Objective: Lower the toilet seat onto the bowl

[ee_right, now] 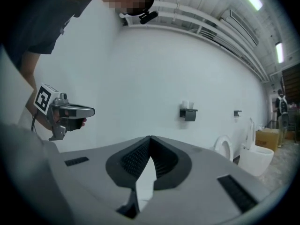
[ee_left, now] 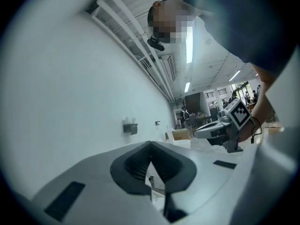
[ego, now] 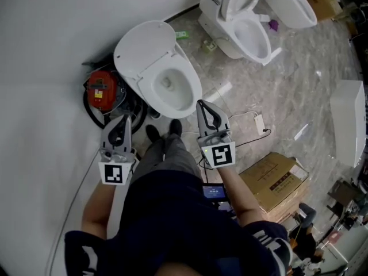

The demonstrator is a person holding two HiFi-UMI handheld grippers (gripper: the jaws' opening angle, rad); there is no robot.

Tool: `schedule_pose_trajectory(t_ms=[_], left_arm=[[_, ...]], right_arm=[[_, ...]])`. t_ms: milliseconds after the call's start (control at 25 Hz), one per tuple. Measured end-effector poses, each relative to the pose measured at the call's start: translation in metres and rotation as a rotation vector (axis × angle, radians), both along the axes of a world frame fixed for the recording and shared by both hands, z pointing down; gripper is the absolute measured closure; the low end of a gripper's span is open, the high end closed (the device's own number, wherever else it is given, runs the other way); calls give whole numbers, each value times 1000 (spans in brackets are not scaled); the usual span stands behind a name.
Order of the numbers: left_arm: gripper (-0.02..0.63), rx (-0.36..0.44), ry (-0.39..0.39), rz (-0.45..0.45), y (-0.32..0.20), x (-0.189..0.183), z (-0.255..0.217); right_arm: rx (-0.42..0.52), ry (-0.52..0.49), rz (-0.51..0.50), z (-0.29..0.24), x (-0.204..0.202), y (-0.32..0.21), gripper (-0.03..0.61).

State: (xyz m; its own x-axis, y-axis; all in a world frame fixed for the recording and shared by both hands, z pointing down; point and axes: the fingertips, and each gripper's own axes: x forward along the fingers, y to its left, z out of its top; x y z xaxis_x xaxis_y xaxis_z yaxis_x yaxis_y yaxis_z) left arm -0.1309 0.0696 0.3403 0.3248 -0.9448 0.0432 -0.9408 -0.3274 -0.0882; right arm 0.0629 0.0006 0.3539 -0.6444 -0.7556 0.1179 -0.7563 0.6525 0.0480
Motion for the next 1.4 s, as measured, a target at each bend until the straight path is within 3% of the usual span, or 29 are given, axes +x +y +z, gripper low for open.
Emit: schedule_pose_trajectory(t_ms=[200, 560, 800, 1400], left_arm=[[589, 67, 30, -38, 8, -15, -35], [589, 145, 35, -93, 16, -38, -79], [589, 158, 37, -142, 24, -54, -90], [589, 167, 34, -158, 29, -57, -94]], right_arm=[[61, -16, -47, -45, -16, 11, 558], [73, -17, -51, -84, -30, 14, 558], [70, 18, -43, -91, -31, 16, 558], [109, 76, -73, -102, -42, 16, 558]])
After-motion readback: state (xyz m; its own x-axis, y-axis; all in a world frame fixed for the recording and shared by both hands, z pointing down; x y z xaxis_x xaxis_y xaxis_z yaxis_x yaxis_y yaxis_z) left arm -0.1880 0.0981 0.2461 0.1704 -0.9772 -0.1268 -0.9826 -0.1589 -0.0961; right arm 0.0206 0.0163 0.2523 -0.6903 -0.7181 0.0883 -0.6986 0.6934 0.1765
